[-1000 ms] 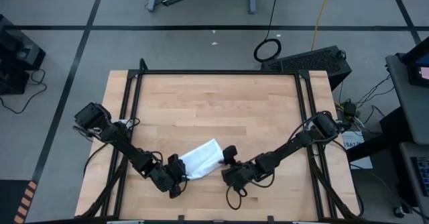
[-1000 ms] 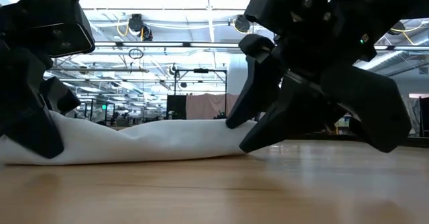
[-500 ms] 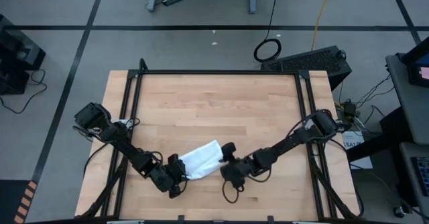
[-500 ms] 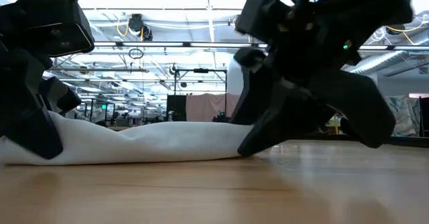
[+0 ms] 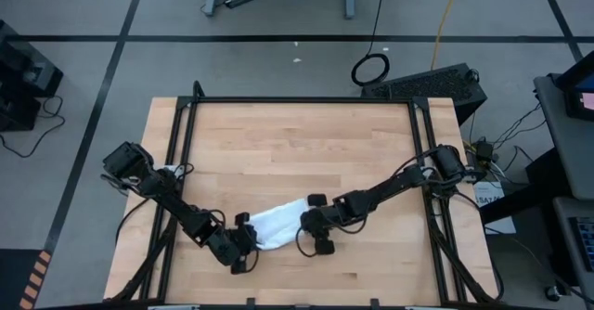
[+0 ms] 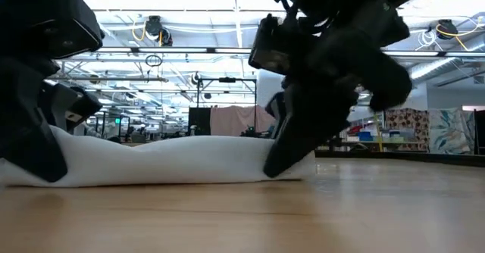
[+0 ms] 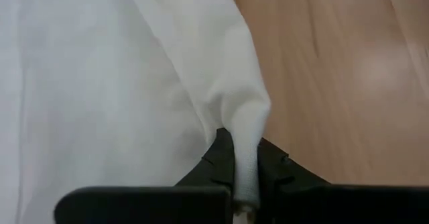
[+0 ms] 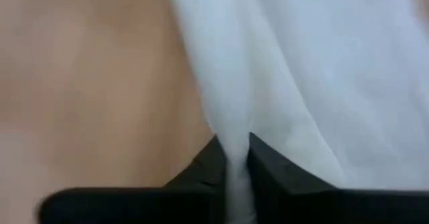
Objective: Roll towel
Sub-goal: Roll the white towel
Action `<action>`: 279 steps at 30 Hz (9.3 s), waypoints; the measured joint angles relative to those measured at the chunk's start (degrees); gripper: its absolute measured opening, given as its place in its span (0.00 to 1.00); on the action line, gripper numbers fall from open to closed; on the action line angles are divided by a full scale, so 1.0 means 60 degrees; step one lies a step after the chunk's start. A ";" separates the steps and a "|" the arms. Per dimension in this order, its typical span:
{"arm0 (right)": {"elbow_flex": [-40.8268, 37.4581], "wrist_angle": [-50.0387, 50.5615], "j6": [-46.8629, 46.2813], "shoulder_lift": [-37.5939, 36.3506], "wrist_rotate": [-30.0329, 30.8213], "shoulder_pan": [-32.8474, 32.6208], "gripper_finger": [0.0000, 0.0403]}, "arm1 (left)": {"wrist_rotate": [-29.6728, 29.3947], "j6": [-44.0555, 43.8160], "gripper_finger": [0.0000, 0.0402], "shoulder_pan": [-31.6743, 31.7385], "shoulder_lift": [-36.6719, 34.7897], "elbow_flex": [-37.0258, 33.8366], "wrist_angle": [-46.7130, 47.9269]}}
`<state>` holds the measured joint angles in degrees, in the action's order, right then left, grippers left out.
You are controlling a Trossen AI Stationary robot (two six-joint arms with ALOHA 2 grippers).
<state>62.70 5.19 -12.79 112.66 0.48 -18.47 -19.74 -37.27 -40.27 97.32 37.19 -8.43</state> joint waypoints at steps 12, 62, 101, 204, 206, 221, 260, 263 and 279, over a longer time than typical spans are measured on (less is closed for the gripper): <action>-0.0018 -0.0076 -0.3426 0.0033 -0.2435 0.0158 0.03 | 0.0221 -0.0173 0.28 -0.0076 0.0000 0.0000 0.0218; -0.0044 -0.0084 -0.6232 0.0135 -0.3575 0.0836 0.03 | -0.1394 0.3167 0.11 0.0547 0.0463 0.0459 -0.0227; -0.0047 -0.2111 0.2336 0.0244 0.4938 -0.1707 0.43 | 0.2964 -0.0169 0.03 0.2095 -0.0585 0.0463 0.1312; -0.0040 -0.2311 0.0665 -0.0444 0.4213 -0.2127 0.35 | 0.3187 0.3525 0.04 0.2572 -0.1045 0.0053 0.1463; -0.0040 -0.2684 0.0788 -0.0022 0.4530 -0.2228 0.35 | 0.3554 0.3426 0.04 0.2737 -0.1054 -0.0165 0.1213; -0.0232 -0.4490 0.2027 0.0724 0.2904 -0.1470 0.35 | 0.6480 0.2923 0.04 0.3779 -0.1053 -0.0556 -0.0086; -0.2055 -0.6549 -0.2740 0.0597 0.4184 -0.1618 0.34 | 0.9205 0.2537 0.04 0.5464 -0.1067 -0.1541 -0.2063; -0.2047 -0.6584 -0.3208 0.0696 0.4101 -0.1618 0.24 | 0.8857 0.2537 0.04 0.5457 -0.1067 -0.1541 -0.1898; -0.2022 -0.6039 -0.4701 0.0688 0.3890 -0.1609 0.02 | 0.8837 0.2512 0.32 0.5816 -0.1342 -0.1541 -0.1886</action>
<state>50.57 -31.05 -40.99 116.79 23.81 -28.12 33.28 -22.19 -5.38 89.27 27.94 -19.74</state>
